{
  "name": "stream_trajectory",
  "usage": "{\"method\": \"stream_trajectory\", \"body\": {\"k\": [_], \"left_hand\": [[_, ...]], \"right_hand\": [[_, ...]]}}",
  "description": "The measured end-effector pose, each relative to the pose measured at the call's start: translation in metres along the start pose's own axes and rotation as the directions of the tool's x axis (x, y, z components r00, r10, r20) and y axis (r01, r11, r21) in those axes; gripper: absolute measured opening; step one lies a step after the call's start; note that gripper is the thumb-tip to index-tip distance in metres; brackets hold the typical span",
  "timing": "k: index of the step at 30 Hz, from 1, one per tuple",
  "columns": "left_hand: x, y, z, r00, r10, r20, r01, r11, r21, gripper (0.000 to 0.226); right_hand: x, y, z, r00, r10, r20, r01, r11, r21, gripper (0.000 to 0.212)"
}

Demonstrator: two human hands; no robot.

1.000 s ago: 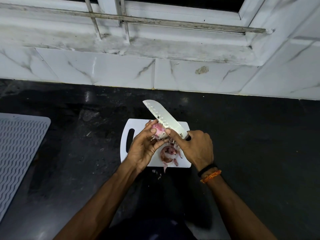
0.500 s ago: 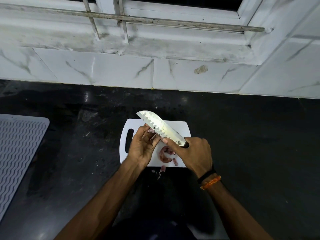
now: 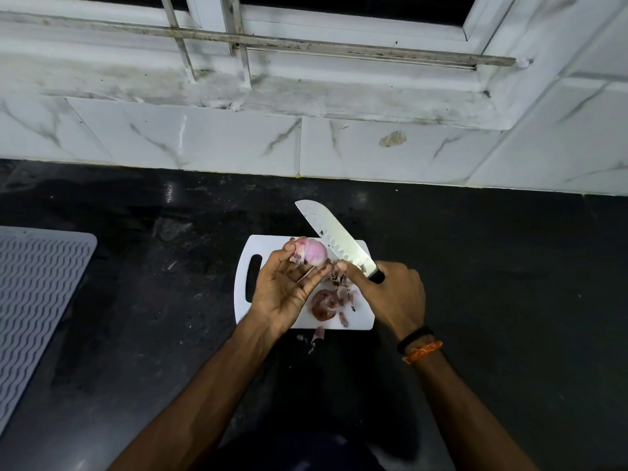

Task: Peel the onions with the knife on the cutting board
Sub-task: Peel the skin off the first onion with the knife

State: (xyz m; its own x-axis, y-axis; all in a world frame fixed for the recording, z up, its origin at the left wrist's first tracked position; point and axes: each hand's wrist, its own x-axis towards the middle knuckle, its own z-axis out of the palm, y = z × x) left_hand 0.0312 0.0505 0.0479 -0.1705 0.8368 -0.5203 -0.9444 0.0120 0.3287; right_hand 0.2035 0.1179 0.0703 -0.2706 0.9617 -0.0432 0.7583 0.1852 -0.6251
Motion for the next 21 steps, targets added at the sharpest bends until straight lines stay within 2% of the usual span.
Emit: {"method": "stream_trajectory", "body": {"k": [4,10,13,21], "left_hand": [[-0.001,0.000,-0.002,0.998,0.027,0.054,-0.029,0.999,0.039,0.073],[0.002,0.002,-0.007,0.988,0.055,0.144,-0.067,0.994,0.081,0.097],[0.002,0.002,-0.007,0.986,0.080,0.145,-0.103,0.982,0.160,0.092],[0.004,0.000,-0.008,0.976,0.129,0.176,-0.161,0.970,0.182,0.082]], "right_hand": [[0.004,0.001,0.006,0.999,0.005,0.047,-0.006,1.000,0.014,0.072],[0.003,-0.005,0.004,0.997,0.021,0.072,-0.021,1.000,0.000,0.073],[0.002,-0.005,0.003,0.997,0.014,0.075,-0.013,1.000,-0.009,0.073],[-0.004,-0.010,0.002,0.999,-0.037,0.027,0.037,0.999,-0.002,0.064]]}}
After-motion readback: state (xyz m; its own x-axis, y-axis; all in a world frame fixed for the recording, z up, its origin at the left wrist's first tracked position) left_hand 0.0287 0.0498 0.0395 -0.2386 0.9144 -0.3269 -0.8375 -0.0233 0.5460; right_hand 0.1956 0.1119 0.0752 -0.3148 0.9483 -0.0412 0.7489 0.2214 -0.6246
